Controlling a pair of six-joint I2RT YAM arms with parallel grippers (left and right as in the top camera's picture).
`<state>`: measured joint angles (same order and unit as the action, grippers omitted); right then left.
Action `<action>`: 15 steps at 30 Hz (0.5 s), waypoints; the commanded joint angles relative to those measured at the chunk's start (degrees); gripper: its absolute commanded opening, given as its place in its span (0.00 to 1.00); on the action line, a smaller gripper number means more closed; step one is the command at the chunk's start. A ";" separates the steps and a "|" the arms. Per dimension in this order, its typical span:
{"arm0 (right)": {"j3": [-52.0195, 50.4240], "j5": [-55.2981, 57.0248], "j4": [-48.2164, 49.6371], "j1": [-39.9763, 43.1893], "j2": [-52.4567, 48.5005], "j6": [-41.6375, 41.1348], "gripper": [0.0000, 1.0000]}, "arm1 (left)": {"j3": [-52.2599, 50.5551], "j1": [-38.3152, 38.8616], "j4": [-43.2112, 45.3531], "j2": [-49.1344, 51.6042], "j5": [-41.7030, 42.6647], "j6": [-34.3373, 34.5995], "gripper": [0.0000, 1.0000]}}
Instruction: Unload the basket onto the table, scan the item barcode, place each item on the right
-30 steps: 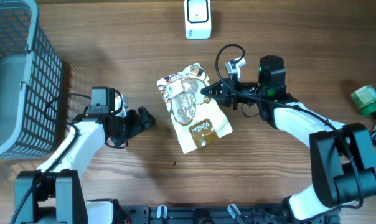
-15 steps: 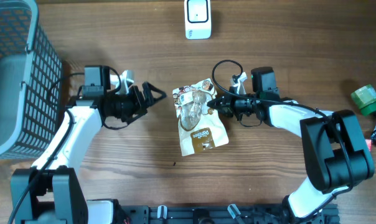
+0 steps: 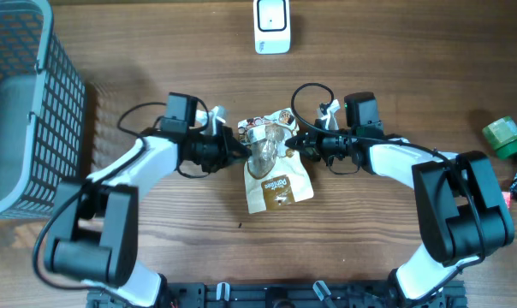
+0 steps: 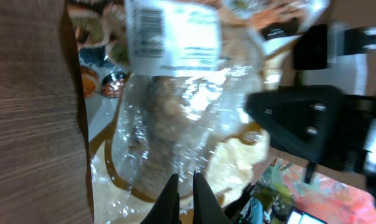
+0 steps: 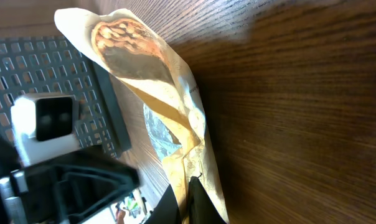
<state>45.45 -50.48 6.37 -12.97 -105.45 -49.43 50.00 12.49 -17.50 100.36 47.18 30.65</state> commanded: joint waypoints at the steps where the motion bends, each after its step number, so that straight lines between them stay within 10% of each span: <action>1: -0.04 0.50 -0.02 -0.31 -0.85 -0.63 0.05 | -0.66 1.16 0.57 4.20 1.46 2.86 0.04; 10: -0.04 -0.81 -0.07 -0.33 -0.85 -1.73 0.05 | -2.62 1.16 3.74 9.42 1.18 4.68 0.04; 12: -0.04 -1.38 -0.09 -0.31 -0.85 -1.86 0.38 | -3.19 1.16 5.22 10.64 1.25 6.10 0.04; 14: -0.04 -2.14 -0.07 -0.31 -0.85 -1.81 0.99 | -3.26 1.18 5.79 11.89 1.25 6.32 0.04; 15: -0.04 -2.56 -0.15 -0.31 -0.85 -1.70 1.00 | -3.28 1.18 5.90 12.41 1.27 6.29 0.04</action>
<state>45.45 -50.98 6.22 -12.97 -105.45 -51.11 47.88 13.50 -11.97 109.78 49.28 35.11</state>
